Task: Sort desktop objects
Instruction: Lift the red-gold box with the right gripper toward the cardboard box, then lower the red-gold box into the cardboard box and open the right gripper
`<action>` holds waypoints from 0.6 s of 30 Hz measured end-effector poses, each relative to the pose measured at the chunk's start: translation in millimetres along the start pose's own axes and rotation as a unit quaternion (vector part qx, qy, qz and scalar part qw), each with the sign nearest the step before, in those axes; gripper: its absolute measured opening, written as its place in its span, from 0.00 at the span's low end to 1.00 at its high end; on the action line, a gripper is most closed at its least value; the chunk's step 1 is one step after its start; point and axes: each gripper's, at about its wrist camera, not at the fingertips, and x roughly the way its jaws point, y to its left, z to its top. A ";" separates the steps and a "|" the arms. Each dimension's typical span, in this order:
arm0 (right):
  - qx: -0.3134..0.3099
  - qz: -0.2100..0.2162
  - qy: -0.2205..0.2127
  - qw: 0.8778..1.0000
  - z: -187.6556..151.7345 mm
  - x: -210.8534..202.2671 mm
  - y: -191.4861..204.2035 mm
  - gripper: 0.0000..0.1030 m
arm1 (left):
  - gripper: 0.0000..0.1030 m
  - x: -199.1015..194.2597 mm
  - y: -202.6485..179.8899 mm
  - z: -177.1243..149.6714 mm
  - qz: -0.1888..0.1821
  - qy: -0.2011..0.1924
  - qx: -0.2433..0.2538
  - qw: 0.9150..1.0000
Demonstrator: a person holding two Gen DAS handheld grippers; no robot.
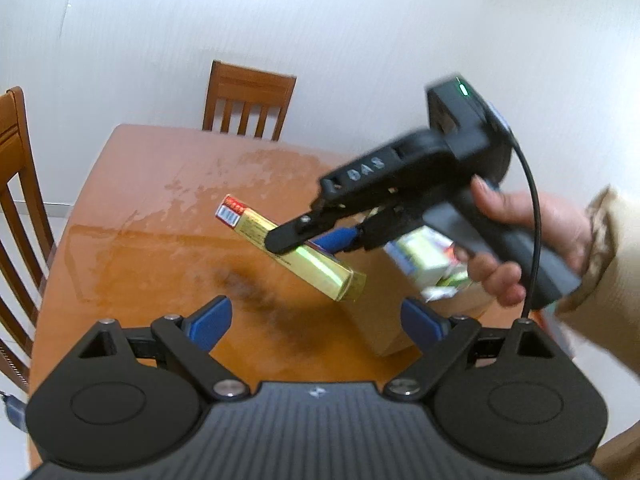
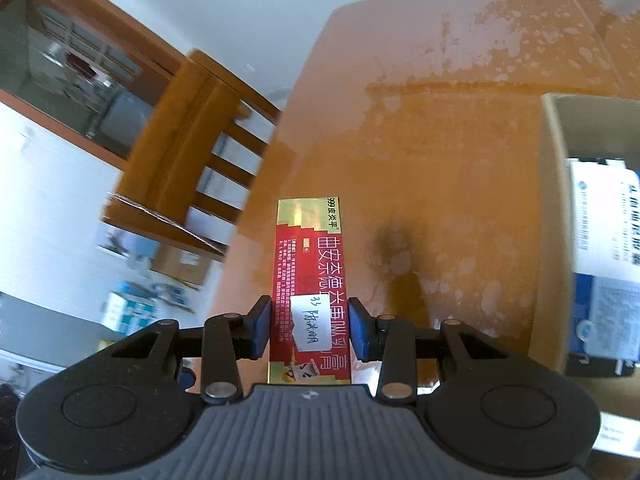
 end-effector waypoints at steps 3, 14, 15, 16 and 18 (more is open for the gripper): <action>-0.003 0.016 -0.014 1.000 -3.8 -30.8 -10.3 0.43 | 0.93 -3.9 -15.3 8.6 -0.011 -0.023 -0.009 1.000; -0.013 0.014 -0.042 0.999 -16.9 -147.2 -103.0 0.43 | 0.97 42.5 -105.4 28.1 -0.056 -0.032 0.005 0.998; -0.015 0.010 -0.037 0.999 -16.5 -153.5 -112.9 0.43 | 0.97 51.5 -115.2 27.6 -0.055 -0.026 0.010 0.998; -0.020 0.008 -0.032 0.999 -15.8 -159.1 -122.5 0.43 | 0.97 60.3 -123.7 27.0 -0.058 -0.021 0.012 0.998; -0.031 0.006 -0.018 0.999 -13.3 -167.9 -139.6 0.43 | 0.97 78.4 -139.5 26.0 -0.064 -0.012 0.008 0.998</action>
